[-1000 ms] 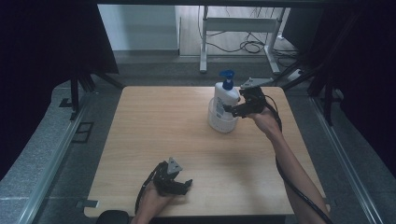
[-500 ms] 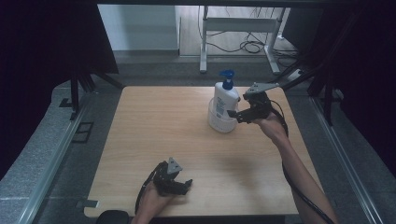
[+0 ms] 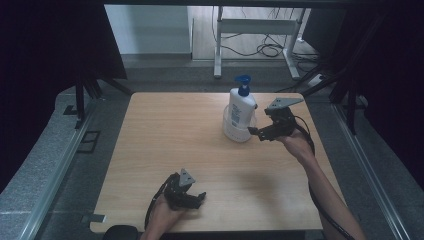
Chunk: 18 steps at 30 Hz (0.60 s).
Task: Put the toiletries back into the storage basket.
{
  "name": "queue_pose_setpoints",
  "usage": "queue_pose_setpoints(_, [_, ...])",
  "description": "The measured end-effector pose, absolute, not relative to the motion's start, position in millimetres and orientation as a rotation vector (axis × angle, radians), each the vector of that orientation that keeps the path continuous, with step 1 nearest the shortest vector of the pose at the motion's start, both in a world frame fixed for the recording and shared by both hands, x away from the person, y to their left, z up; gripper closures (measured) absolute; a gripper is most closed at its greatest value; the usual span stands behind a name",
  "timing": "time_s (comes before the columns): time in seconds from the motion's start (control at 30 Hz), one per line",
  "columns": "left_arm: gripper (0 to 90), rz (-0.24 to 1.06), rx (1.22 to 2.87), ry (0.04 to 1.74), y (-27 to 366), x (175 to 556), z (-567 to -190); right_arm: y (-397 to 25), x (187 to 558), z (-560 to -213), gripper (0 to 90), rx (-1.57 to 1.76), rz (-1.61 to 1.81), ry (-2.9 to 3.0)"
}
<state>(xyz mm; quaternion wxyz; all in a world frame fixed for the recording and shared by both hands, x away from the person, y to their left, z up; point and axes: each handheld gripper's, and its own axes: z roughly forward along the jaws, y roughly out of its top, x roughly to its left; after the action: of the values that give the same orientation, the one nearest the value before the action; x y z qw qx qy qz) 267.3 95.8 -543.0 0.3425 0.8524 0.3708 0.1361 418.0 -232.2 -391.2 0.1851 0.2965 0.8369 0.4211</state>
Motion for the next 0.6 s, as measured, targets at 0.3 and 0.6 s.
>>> queue_pose_setpoints(0.3, [11.7,0.353,2.214,0.964,96,267,-543,-242,402,-395,0.7,0.835,1.161,2.37])
queue_pose_setpoints(0.6, [11.7,0.353,2.213,0.966,96,267,-543,-256,382,-403,0.0,0.836,1.109,2.384])
